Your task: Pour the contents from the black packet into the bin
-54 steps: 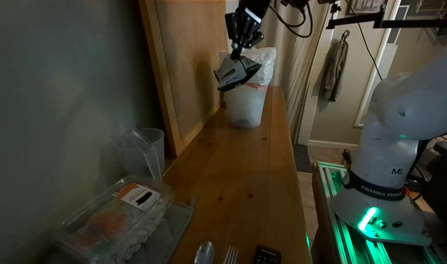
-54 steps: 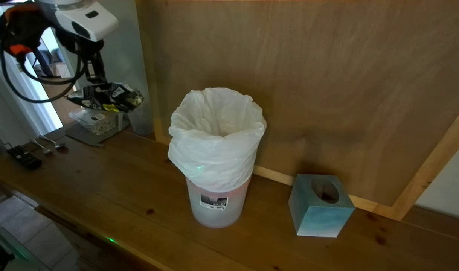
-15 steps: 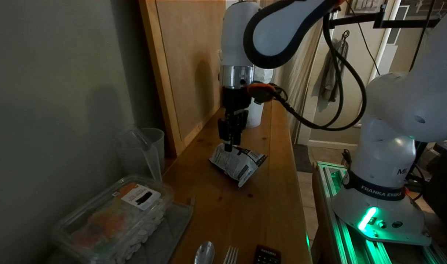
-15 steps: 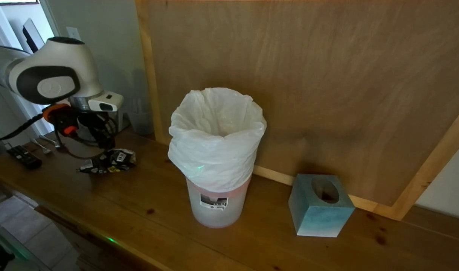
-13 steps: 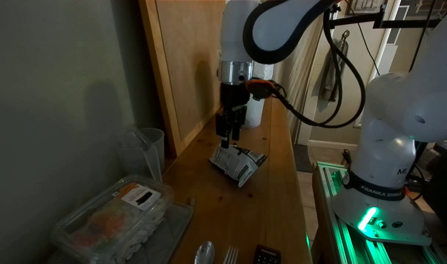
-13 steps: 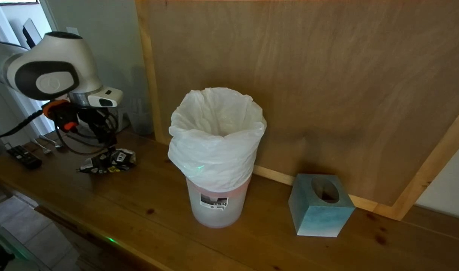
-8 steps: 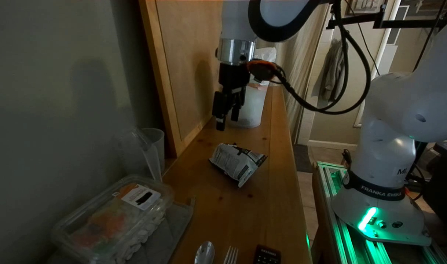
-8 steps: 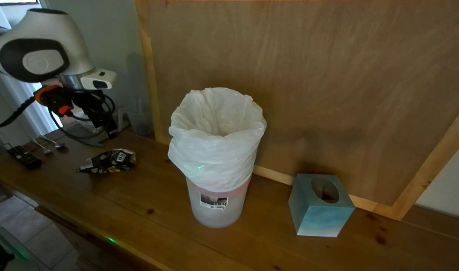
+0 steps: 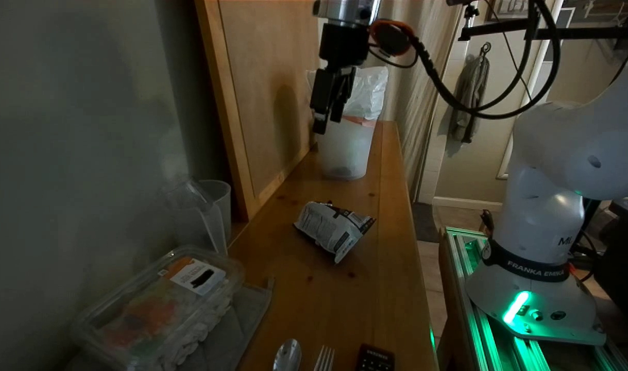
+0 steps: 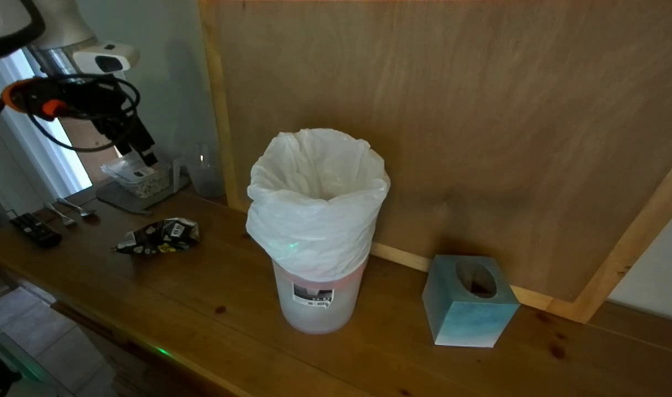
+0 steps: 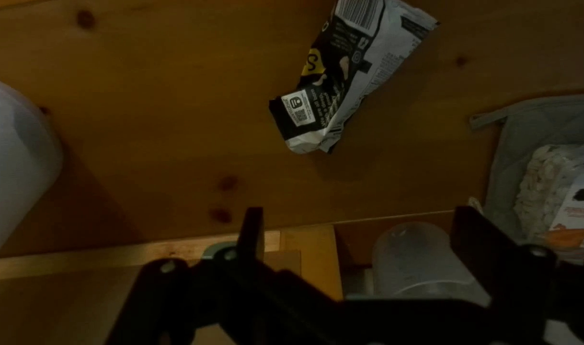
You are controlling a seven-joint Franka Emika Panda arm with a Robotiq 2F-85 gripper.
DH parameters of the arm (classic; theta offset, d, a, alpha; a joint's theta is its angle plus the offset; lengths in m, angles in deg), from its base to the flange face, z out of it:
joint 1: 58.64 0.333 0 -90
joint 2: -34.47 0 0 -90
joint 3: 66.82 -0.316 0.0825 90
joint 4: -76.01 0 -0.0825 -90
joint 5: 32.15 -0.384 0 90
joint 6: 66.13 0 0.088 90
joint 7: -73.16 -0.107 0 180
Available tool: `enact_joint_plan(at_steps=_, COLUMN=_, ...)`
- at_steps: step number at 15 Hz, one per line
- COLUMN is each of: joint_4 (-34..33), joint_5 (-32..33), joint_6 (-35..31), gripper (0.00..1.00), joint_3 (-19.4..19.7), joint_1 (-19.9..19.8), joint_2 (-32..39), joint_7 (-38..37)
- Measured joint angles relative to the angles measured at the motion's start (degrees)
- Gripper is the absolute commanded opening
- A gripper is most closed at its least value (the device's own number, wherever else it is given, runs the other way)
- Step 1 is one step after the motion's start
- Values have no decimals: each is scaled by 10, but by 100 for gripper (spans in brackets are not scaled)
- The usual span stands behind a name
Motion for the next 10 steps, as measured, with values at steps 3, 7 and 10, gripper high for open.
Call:
enact_joint_plan(at_steps=3, joint_4=-15, joint_5=0, joint_6=34, gripper=100, joint_3=0, joint_1=1, joint_2=-24, joint_7=3)
enact_joint_plan(at_steps=7, joint_4=-16, joint_5=0, joint_6=42, gripper=100, joint_3=0, joint_1=1, joint_2=-30, joint_7=4)
enact_joint_plan(at_steps=10, joint_4=-16, joint_5=0, joint_6=42, gripper=100, joint_3=0, joint_1=1, joint_2=-30, joint_7=4)
